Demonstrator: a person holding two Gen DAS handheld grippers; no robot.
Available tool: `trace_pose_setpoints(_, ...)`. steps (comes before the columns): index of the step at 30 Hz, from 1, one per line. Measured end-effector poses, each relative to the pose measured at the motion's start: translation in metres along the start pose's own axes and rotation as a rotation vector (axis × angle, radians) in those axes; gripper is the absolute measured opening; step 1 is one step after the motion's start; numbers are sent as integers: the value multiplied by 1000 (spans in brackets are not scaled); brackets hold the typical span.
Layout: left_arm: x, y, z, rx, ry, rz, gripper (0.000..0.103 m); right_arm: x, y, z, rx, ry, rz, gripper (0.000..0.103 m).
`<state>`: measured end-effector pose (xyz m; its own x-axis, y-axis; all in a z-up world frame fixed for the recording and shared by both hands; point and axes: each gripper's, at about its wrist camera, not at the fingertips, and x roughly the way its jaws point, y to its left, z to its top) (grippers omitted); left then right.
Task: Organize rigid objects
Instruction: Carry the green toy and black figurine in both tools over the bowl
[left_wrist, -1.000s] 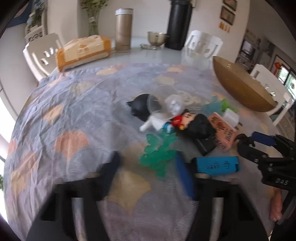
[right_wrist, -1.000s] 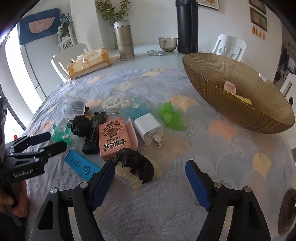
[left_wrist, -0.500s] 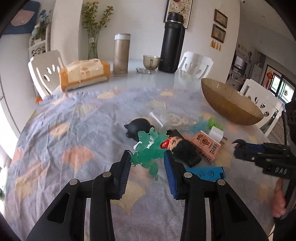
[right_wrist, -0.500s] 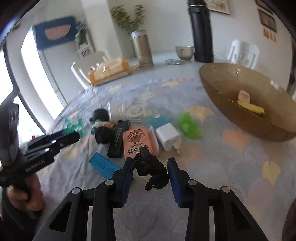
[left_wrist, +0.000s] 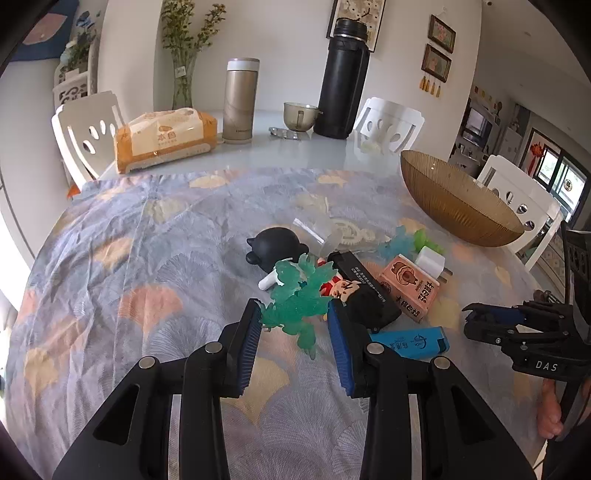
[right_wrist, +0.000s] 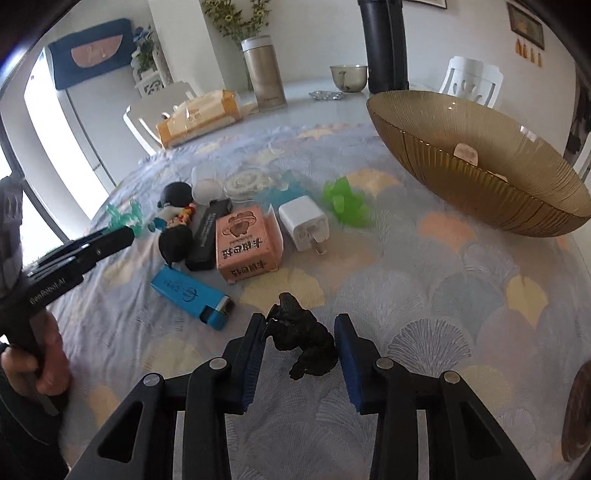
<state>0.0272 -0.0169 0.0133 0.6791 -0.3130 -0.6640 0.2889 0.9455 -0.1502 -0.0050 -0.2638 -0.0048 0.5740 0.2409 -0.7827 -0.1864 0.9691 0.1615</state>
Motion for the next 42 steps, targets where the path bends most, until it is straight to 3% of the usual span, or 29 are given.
trace_pose_setpoints(8,3,-2,-1,15,10,12,34,5,16,-2,-75,11,-84,40)
trace_pose_setpoints(12,1,-3,-1,18,-1,11,34,-3,18,-4,-79,-25,-133,36)
trace_pose_setpoints(17,-21,-16,16,18,-34,1,33,-34,18,-4,-62,-71,-86,36)
trace_pose_setpoints(24,-85,-88,98,91,-189,-118,33,-152,-11,52,19,-324,-148,36)
trace_pose_setpoints(28,-88,-128,132,109,-221,-198,33,-215,-52,78,168,-469,-154,36)
trace_pose_setpoints(30,-77,-148,143,112,-215,-240,33,-227,-71,84,229,-497,-150,36)
trace_pose_setpoints(33,-42,-170,150,99,-152,-279,33,-217,-94,89,291,-472,-159,36)
trace_pose_setpoints(36,6,-185,146,72,-61,-310,33,-176,-115,91,358,-366,-170,36)
trace_pose_setpoints(42,62,-210,128,123,63,-277,33,-113,-145,82,453,-194,-173,36)
